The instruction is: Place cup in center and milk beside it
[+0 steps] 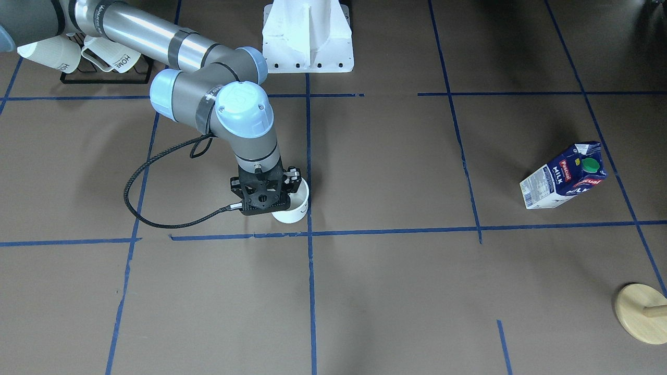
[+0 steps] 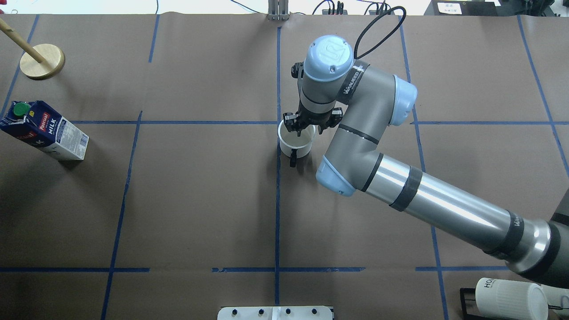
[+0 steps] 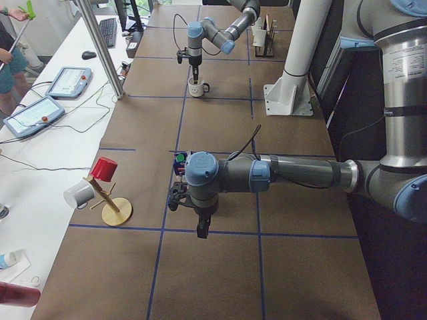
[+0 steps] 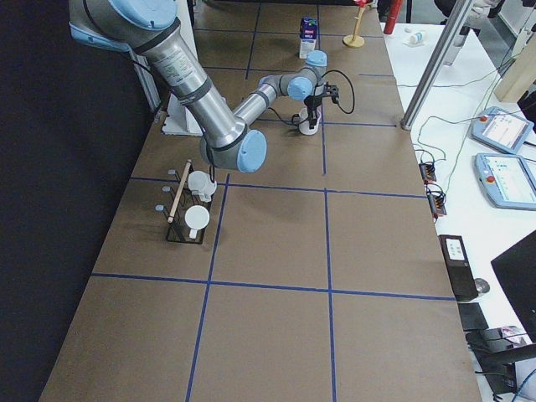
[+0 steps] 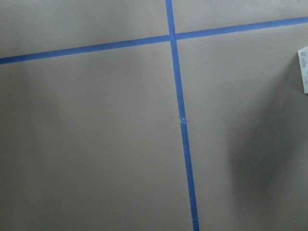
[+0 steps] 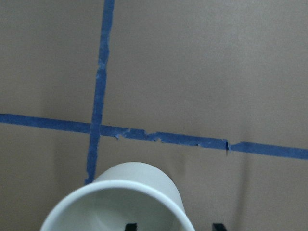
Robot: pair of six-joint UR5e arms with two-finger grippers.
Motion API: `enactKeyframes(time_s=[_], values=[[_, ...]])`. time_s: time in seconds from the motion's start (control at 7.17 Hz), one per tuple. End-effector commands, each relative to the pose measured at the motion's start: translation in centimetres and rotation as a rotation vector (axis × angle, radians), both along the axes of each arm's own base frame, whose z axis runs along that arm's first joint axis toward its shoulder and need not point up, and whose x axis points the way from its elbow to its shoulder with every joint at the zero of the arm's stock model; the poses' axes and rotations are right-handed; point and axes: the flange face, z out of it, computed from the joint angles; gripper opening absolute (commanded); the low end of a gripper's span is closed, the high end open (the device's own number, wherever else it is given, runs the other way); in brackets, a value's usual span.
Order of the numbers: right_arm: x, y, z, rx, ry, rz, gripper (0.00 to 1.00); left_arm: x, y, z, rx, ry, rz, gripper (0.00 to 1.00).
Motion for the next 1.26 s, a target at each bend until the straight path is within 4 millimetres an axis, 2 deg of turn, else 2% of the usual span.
enactKeyframes(time_s=[0.0,0.14,0.28,0.42,0.7,0.84,0.98,1.12], values=[[7.0,-4.2,-1.4,-0.065,-0.035,0.055,1.0,0.0,0.1,0.0,0.0,0.0,0.0,1.0],[11.7,-6.3,-0.5,-0.097,-0.009,0.111,1.0,0.0,0.0,0.0,0.0,0.0,0.0,1.0],[17.5,-8.1,2.0,-0.107,-0.026,0.089,1.0,0.0,0.0,0.0,-0.001,-0.002,0.0,1.0],[23.0,-9.3,5.9,-0.075,-0.034,0.041,1.0,0.0,0.1,0.3,-0.004,-0.003,0.002,1.0],[33.3,-9.0,14.8,0.051,0.026,-0.05,1.0,0.1,0.0,0.3,-0.011,-0.006,0.006,1.0],[37.7,-8.4,19.7,0.075,0.042,-0.1,1.0,0.9,-0.3,0.1,-0.01,-0.005,0.023,1.0],[43.1,-7.2,24.4,0.088,0.031,-0.135,1.0,2.1,-0.5,0.0,-0.017,-0.007,0.045,1.0],[48.0,-4.7,28.7,0.087,0.022,-0.142,1.0,2.0,-0.8,-0.2,-0.013,-0.011,0.043,1.0]])
